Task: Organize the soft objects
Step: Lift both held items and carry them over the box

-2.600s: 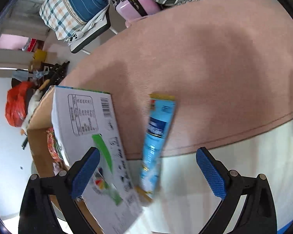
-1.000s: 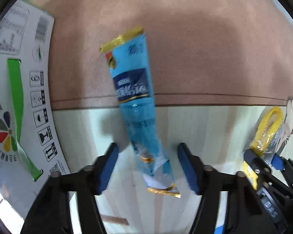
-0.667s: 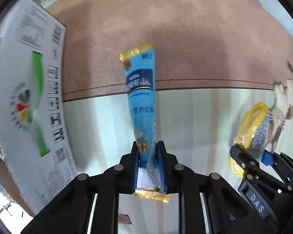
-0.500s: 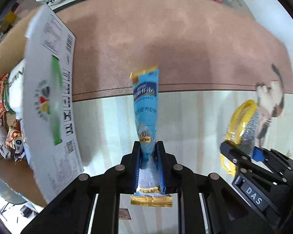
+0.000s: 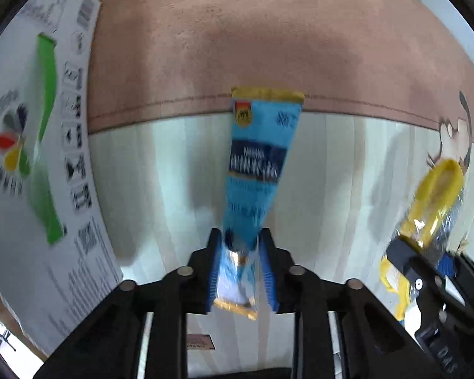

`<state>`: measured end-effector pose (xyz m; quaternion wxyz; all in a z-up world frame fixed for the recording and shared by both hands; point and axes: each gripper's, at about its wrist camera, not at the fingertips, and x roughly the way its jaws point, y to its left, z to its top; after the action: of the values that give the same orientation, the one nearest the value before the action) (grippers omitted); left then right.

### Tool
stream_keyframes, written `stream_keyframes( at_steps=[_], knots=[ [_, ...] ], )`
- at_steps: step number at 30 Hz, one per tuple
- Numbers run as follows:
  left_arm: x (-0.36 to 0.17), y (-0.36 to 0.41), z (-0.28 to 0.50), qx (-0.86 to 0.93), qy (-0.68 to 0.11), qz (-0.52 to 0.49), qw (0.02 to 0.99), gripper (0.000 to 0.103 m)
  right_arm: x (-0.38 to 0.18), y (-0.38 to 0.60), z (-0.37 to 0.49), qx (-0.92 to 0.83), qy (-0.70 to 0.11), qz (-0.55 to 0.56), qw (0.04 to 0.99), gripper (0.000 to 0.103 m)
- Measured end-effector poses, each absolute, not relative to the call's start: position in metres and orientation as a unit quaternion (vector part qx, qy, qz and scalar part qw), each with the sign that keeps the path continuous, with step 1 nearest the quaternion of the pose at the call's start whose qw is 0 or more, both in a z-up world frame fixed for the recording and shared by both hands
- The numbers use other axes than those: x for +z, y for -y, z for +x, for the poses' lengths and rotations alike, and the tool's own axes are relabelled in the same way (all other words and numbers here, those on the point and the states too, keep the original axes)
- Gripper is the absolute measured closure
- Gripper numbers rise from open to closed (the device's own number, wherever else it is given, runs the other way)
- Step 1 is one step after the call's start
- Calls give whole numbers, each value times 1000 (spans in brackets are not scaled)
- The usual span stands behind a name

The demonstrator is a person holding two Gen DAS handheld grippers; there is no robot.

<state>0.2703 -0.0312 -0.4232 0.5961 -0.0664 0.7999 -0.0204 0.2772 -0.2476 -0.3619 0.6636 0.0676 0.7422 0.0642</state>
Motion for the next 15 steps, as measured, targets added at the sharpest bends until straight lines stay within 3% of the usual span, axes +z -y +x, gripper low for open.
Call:
stream_keyframes(
  at_steps=[6, 9, 10, 12, 15],
  knots=[
    [-433, 37, 291, -16, -805, -51, 591, 54, -372, 240, 282, 56, -741, 73, 665, 63],
    [-432, 50, 296, -19, -800, -14, 600, 52, -372, 246, 284, 56, -743, 72, 663, 63],
    [-431, 54, 295, -18, -795, 2, 606, 53, -372, 246, 284, 55, -744, 72, 662, 63],
    [-430, 66, 296, -12, -785, 18, 619, 79, -373, 244, 284, 55, -744, 70, 662, 63],
    [-430, 81, 294, -14, -785, 14, 619, 85, -372, 243, 284, 54, -744, 71, 663, 63]
  ],
)
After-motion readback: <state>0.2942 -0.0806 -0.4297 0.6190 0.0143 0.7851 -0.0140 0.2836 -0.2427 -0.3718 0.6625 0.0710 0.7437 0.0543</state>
